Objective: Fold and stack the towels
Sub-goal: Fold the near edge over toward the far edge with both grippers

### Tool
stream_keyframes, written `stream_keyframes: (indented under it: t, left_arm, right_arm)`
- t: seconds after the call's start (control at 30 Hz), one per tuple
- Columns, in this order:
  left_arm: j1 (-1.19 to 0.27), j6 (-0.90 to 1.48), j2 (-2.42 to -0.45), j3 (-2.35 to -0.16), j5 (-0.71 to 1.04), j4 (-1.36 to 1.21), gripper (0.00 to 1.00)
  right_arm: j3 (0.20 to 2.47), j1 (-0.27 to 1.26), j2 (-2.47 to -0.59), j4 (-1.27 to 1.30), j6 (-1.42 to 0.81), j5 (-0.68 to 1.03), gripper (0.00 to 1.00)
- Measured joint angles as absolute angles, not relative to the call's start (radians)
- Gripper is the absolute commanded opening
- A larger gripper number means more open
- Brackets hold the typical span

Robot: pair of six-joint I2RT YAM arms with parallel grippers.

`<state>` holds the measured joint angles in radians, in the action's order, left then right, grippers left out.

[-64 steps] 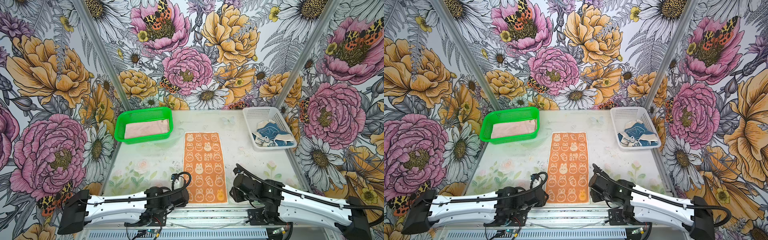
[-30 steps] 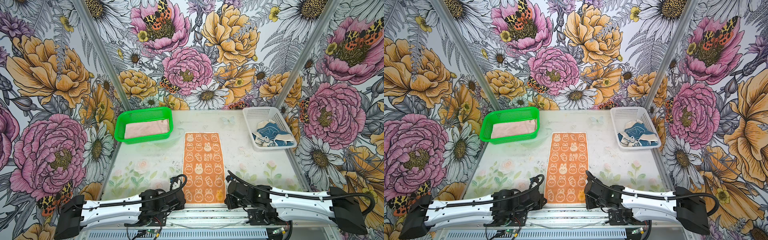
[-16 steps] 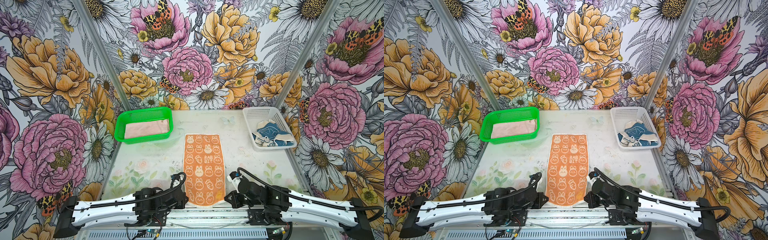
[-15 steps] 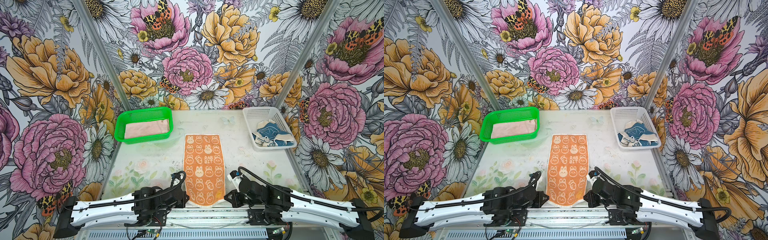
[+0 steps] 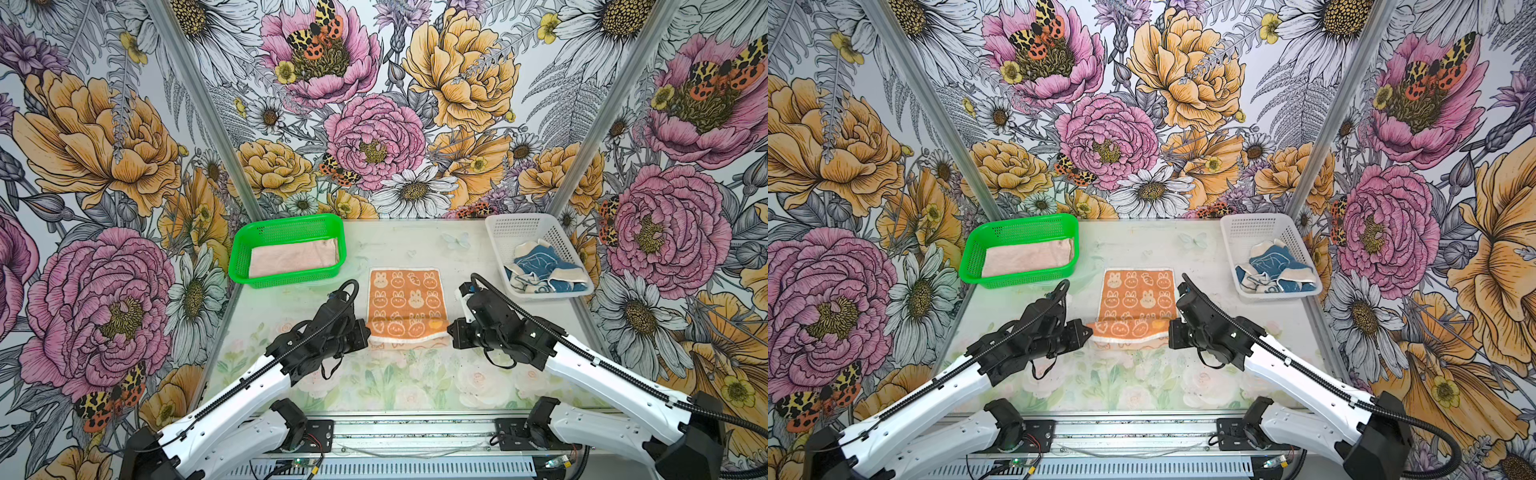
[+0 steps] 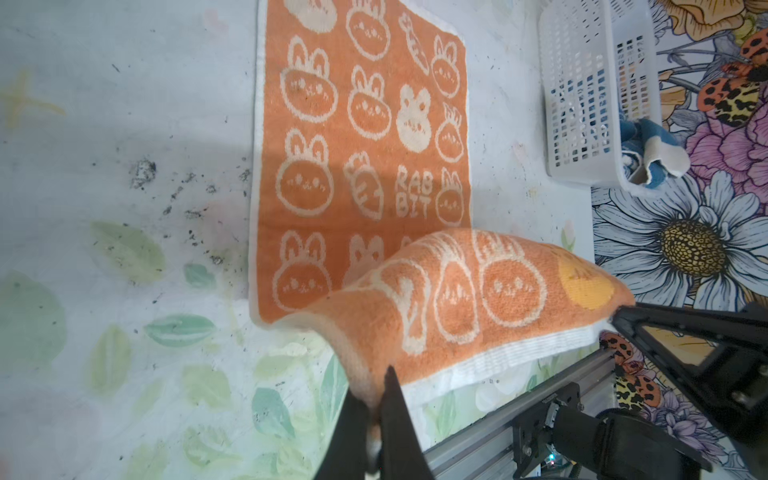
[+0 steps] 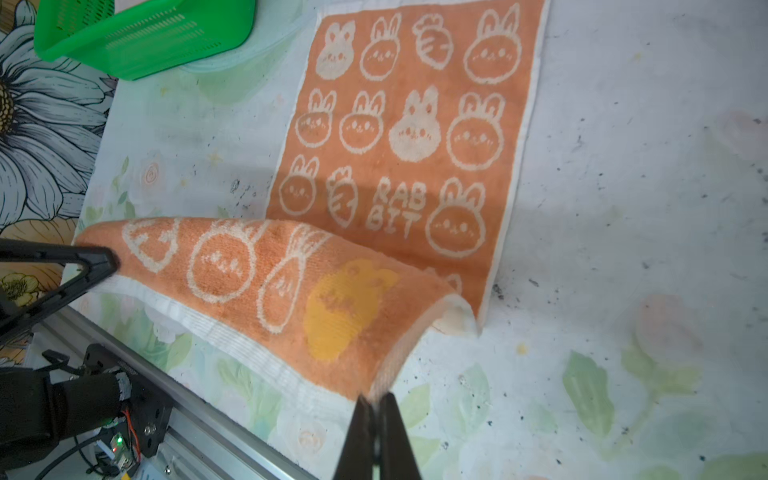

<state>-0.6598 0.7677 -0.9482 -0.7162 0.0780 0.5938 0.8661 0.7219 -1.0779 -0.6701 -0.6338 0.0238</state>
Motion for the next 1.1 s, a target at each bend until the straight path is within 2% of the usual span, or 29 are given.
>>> stream_keyframes:
  t: [0.3,0.6,0.8,1.1]
  left_arm:
    - [-0.513,0.601,-1.312,-1.011,0.171,0.52,0.0]
    - [-0.447,0.524,-1.547,-1.122,0.184,0.492,0.0]
    - [-0.429,0.5,-1.628,-1.147,0.189,0.477,0.0]
    - [-0.404,0.489,-1.645,-1.164,0.189,0.456,0.0]
  right_arm:
    - [0.975,0.498,-1.305,-0.598,-0.449,0.12,0.0]
    - [1.054,0.418,-1.528,-0.514,-0.364,0.215,0.0]
    - [1.13,0.401,-1.634,-0.485,-0.324,0.251,0.0]
    - [1.169,0.388,-1.755,-0.468,-0.294,0.264,0.0]
